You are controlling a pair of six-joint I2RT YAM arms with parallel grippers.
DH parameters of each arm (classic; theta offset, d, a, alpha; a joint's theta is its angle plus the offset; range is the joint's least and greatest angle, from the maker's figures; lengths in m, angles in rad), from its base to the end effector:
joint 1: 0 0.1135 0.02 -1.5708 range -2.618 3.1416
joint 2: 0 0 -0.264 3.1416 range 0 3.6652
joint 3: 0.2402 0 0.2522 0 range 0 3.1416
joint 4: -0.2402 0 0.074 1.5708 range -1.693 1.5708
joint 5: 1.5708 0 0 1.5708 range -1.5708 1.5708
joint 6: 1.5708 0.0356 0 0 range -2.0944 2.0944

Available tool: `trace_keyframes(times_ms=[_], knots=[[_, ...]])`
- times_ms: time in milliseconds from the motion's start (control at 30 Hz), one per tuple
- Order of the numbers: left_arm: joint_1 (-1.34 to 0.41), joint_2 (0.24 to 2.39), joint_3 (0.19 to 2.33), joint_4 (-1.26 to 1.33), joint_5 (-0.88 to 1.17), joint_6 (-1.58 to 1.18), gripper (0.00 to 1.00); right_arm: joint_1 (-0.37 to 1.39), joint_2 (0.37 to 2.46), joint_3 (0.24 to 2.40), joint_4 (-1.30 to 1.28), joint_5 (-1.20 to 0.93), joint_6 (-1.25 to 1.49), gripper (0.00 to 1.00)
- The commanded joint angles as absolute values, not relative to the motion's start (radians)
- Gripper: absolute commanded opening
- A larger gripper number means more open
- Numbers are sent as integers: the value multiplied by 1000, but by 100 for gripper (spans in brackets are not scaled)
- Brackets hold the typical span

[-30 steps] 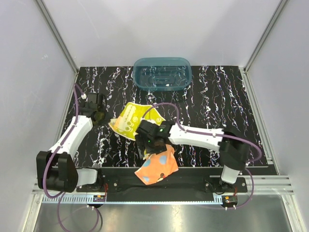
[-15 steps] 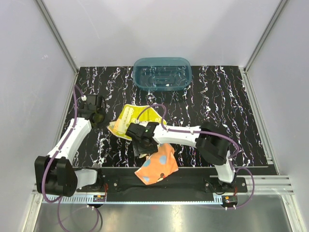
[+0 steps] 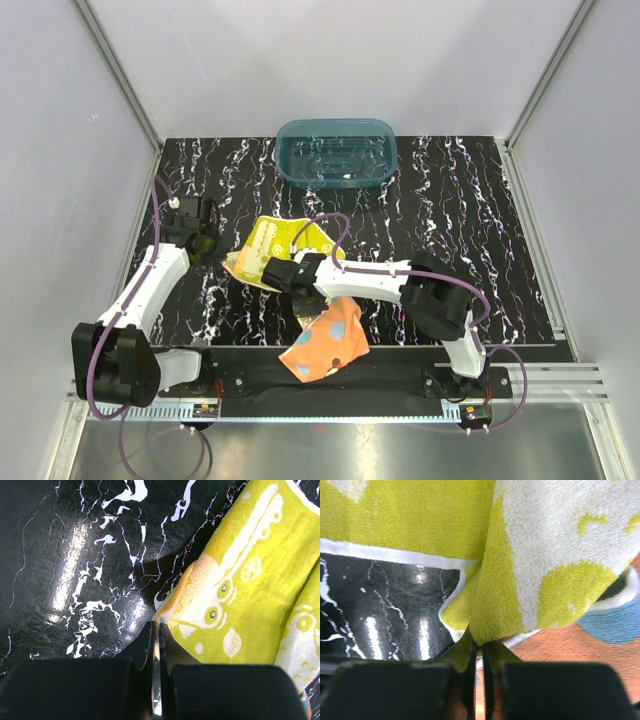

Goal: Roll the towels

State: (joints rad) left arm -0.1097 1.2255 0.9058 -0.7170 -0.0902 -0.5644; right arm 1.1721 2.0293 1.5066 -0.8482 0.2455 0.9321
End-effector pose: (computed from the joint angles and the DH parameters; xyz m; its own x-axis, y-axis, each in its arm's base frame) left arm 0.2367 -0.0228 0.2477 -0.7568 -0.4526 -0.4716 -0.4040 0.8911 -0.2068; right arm 0.1635 0.3658 0.1736 -0.9295 -0.2004 -0.3096 -0.2163 0.9762 0.0174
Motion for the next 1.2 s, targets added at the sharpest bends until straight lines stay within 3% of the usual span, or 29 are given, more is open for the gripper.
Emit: trace_keyframes(times_ms=[0, 133, 400, 833, 1000, 1167], knots=[[-109, 1186, 902, -707, -89, -549, 0, 1166, 1973, 1513, -888, 346, 956, 0], [-109, 1158, 907, -709, -107, -561, 0, 1102, 1853, 1493, -945, 413, 933, 0], [-109, 1124, 980, -729, -92, -569, 0, 850, 1611, 1511, -939, 272, 698, 0], [-109, 1344, 1294, -730, 105, -574, 0, 356, 1664, 1650, -942, -116, 457, 0], [-110, 1437, 1508, -796, 137, -566, 0, 269, 1747, 1892, -1052, -147, 373, 0], [-110, 1370, 1531, -779, 143, -551, 0, 209, 1686, 1860, -1042, -173, 350, 0]])
